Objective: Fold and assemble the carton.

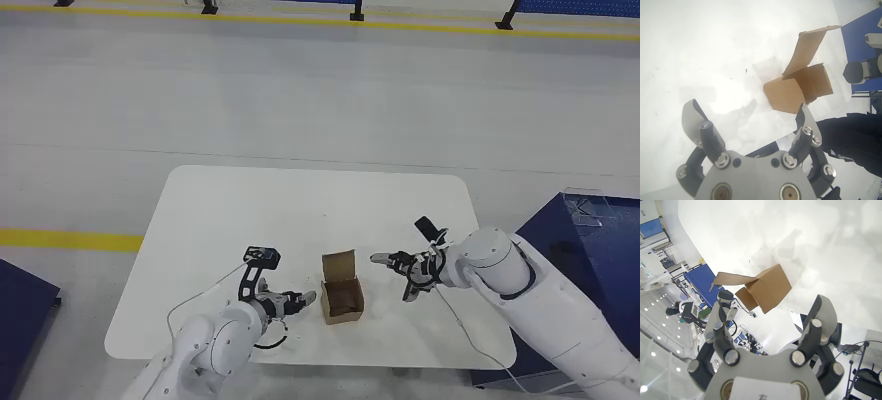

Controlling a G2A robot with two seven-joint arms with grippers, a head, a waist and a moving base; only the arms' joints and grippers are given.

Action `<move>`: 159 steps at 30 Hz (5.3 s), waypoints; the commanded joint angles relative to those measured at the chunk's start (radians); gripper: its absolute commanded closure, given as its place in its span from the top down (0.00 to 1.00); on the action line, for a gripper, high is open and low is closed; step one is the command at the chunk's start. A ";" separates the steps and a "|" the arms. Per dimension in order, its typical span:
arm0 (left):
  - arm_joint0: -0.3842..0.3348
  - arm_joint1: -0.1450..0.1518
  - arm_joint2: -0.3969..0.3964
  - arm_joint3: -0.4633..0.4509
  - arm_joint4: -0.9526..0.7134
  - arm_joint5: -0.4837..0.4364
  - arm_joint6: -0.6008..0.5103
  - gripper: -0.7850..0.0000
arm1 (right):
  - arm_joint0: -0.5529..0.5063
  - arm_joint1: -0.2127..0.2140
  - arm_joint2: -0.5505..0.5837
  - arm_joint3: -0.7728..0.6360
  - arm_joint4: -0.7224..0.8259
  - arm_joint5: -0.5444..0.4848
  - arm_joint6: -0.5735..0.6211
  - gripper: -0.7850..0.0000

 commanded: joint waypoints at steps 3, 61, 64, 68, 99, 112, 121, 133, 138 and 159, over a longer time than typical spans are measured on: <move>-0.016 -0.007 0.017 0.020 0.005 0.006 -0.002 1.00 | -0.007 0.000 -0.029 -0.003 -0.069 -0.001 -0.013 1.00; -0.206 -0.126 0.179 0.300 0.012 0.057 -0.050 1.00 | 0.169 -0.162 -0.324 0.130 -0.360 0.015 0.137 1.00; -0.189 -0.126 0.172 0.276 0.008 0.051 -0.036 1.00 | 0.169 -0.164 -0.319 0.127 -0.364 0.018 0.136 1.00; -0.155 -0.124 0.153 0.226 -0.011 0.024 -0.015 1.00 | 0.171 -0.166 -0.307 0.118 -0.367 0.018 0.130 1.00; -0.290 -0.162 0.075 0.434 -0.021 0.005 0.094 1.00 | -0.042 -0.045 -0.116 -0.017 -0.524 -0.291 0.413 1.00; -0.214 -0.154 0.036 0.332 -0.031 -0.047 0.066 1.00 | 0.004 -0.077 -0.139 0.042 -0.549 -0.203 0.357 1.00; -0.173 -0.148 0.012 0.294 -0.013 -0.047 0.052 1.00 | 0.010 -0.076 -0.129 0.057 -0.525 -0.309 0.460 1.00; -0.169 -0.152 0.006 0.288 -0.003 -0.048 0.047 1.00 | 0.025 -0.114 -0.200 0.084 -0.555 -0.273 0.431 1.00; -0.162 -0.153 0.002 0.283 0.004 -0.052 0.045 1.00 | 0.042 -0.140 -0.232 0.110 -0.574 -0.216 0.370 1.00; -0.110 -0.151 0.005 0.218 0.031 -0.109 0.022 1.00 | 0.049 -0.155 -0.157 0.174 -0.561 -0.127 0.264 1.00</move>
